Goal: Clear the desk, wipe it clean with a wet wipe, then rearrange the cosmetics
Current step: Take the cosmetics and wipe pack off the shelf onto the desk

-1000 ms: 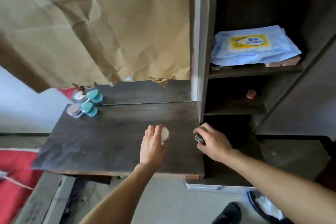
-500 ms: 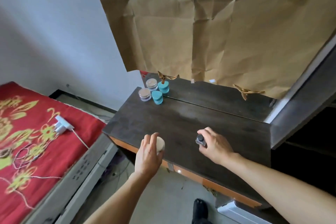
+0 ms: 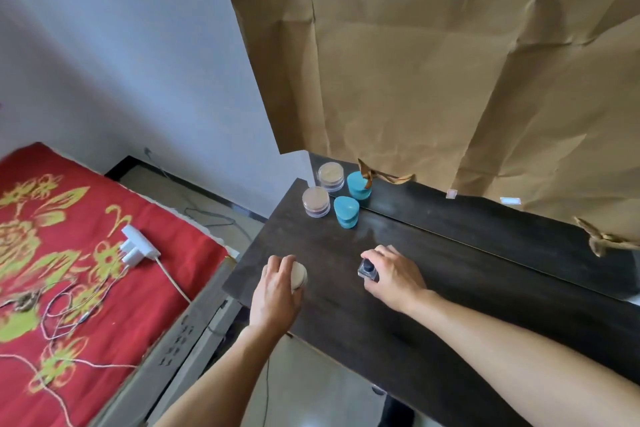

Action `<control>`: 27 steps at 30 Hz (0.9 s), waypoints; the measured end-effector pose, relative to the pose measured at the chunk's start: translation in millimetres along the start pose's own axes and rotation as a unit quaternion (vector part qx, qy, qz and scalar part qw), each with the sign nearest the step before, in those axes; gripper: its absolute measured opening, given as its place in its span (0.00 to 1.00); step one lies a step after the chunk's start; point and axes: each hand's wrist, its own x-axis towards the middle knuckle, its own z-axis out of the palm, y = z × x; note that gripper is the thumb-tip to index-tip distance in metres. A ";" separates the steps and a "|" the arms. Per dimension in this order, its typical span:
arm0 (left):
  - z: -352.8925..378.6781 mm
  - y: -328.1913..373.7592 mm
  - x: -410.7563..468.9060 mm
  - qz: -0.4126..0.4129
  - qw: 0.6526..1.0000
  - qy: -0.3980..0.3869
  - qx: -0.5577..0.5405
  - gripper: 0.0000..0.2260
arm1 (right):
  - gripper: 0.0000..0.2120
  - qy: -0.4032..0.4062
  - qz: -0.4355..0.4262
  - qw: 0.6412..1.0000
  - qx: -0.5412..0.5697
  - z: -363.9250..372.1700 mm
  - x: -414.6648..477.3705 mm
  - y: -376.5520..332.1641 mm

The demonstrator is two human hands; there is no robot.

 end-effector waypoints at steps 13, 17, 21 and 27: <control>23.4 -68.8 144.6 0.096 0.982 -0.155 0.039 0.21 | 0.21 -0.024 0.118 0.993 -0.008 47.8 103.6 -41.0; 36.3 -79.7 192.2 0.130 0.970 -0.199 0.056 0.22 | 0.21 -0.030 0.156 0.987 -0.028 63.2 133.9 -52.2; 49.6 -83.2 215.0 0.159 0.957 -0.236 0.064 0.22 | 0.20 -0.048 0.179 0.982 -0.045 79.5 154.1 -55.6; 55.6 -85.5 225.7 0.202 0.950 -0.235 0.039 0.25 | 0.25 -0.027 0.189 0.981 -0.026 90.5 159.4 -53.1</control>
